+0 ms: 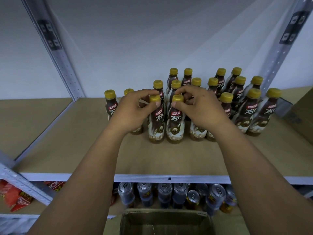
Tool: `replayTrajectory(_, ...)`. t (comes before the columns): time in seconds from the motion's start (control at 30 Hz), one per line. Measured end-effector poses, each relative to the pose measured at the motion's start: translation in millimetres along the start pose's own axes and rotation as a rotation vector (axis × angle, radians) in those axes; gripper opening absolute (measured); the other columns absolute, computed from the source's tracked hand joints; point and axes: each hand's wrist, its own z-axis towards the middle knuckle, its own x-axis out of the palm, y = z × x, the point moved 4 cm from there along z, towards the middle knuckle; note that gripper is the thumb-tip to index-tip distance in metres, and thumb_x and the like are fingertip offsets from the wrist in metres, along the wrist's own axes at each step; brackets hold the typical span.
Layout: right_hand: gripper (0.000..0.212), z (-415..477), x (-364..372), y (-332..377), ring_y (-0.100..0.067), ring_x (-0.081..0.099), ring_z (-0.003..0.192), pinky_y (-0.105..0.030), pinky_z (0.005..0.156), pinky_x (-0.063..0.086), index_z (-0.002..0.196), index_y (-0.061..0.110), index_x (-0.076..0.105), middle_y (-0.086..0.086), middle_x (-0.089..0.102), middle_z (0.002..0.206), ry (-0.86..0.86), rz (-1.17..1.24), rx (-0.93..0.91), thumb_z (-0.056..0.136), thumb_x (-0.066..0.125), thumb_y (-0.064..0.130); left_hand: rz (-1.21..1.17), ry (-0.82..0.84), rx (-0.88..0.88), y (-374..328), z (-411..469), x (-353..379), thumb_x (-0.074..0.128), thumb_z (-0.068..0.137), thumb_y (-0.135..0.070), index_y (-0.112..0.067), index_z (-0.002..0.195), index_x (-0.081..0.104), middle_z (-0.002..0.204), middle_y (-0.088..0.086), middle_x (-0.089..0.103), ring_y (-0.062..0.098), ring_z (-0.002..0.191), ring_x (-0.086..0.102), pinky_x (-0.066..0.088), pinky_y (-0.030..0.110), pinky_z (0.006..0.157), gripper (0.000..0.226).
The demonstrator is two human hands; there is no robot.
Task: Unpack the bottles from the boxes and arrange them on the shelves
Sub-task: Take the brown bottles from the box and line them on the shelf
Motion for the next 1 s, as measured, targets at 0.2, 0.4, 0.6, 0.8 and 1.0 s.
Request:
replayTrajectory(0.2, 0.035, -1, 4, 0, 0.0, 0.062, 0.093, -0.001, 0.073, 0.04, 0.129, 0.028, 0.066, 0.018, 0.06, 0.099, 0.016, -0.009, -0.02, 0.094, 0.07, 0.03, -0.006, 0.027, -0.011, 2, -1, 1, 0.068, 0.097, -0.029, -0.035, 0.13, 0.066, 0.11, -0.009, 0.073, 0.009, 0.096, 0.072, 0.059, 0.044, 0.09, 0.033)
replayTrajectory(0.4, 0.038, 0, 6, -1, -0.008, 0.064, 0.11, -0.02, 0.092, 0.05, 0.135, 0.028, 0.063, 0.008, 0.068, 0.122, 0.035, -0.003, -0.018, 0.097, 0.066, 0.026, -0.036, 0.039, -0.014, 4, -2, 3, 0.064, 0.099, -0.029, -0.039, 0.13, 0.064, 0.117, -0.008, 0.072, 0.006, 0.107, 0.069, 0.056, 0.043, 0.098, 0.033)
replayTrajectory(0.6, 0.047, 0, 8, 1, -0.012, 0.064, 0.113, -0.035, 0.096, 0.053, 0.136, 0.026, 0.061, 0.005, 0.067, 0.127, -0.012, -0.004, -0.004, 0.093, 0.069, 0.043, -0.029, 0.026, -0.013, 5, -2, 2, 0.068, 0.096, -0.029, -0.037, 0.135, 0.062, 0.115, -0.009, 0.07, 0.006, 0.105, 0.069, 0.056, 0.041, 0.098, 0.04)
replayTrajectory(0.8, 0.038, 1, 10, 4, -0.016, 0.064, 0.079, -0.041, 0.076, 0.056, 0.119, 0.021, 0.069, 0.008, 0.062, 0.08, -0.104, -0.076, -0.01, 0.088, 0.074, 0.043, 0.003, 0.027, -0.002, 6, -2, 1, 0.073, 0.093, -0.026, -0.038, 0.133, 0.062, 0.113, -0.007, 0.069, 0.009, 0.101, 0.071, 0.057, 0.041, 0.096, 0.043)
replayTrajectory(1.0, 0.037, 2, 13, 4, -0.017, 0.067, 0.087, -0.042, 0.083, 0.057, 0.124, 0.023, 0.067, 0.003, 0.07, 0.094, -0.065, -0.055, -0.025, 0.091, 0.072, 0.039, 0.003, 0.028, 0.002, 7, -2, 1, 0.073, 0.093, -0.026, -0.038, 0.133, 0.061, 0.112, -0.007, 0.07, 0.008, 0.101, 0.071, 0.057, 0.042, 0.095, 0.042)
